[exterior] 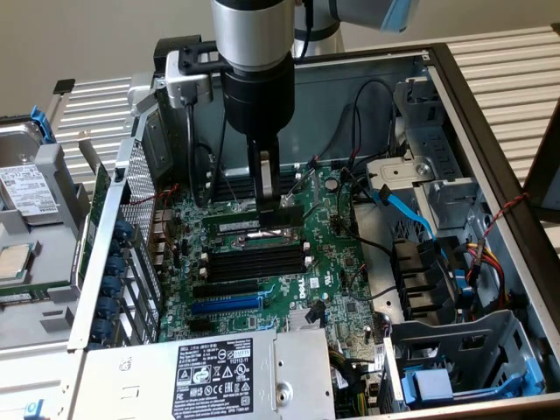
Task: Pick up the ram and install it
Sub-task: 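Insert the ram into the slot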
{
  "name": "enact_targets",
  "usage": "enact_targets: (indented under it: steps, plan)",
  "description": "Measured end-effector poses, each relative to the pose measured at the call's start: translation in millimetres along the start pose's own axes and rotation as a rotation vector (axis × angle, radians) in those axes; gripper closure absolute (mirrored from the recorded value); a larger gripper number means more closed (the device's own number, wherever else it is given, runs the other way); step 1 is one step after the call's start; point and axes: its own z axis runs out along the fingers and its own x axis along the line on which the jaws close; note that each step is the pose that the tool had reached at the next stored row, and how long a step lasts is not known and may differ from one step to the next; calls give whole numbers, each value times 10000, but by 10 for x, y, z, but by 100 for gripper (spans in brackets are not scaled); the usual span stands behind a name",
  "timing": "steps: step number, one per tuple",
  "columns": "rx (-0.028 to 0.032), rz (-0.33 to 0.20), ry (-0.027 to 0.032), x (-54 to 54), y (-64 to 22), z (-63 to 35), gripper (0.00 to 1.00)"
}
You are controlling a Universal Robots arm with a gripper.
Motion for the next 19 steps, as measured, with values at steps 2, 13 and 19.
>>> enact_targets:
  steps: [2,13,19]
  plan:
    - [-139,2,-1,0,-4,13,87]
    - [-372,1,37,8,-36,129,87]
    - [-388,2,37,23,-45,157,87]
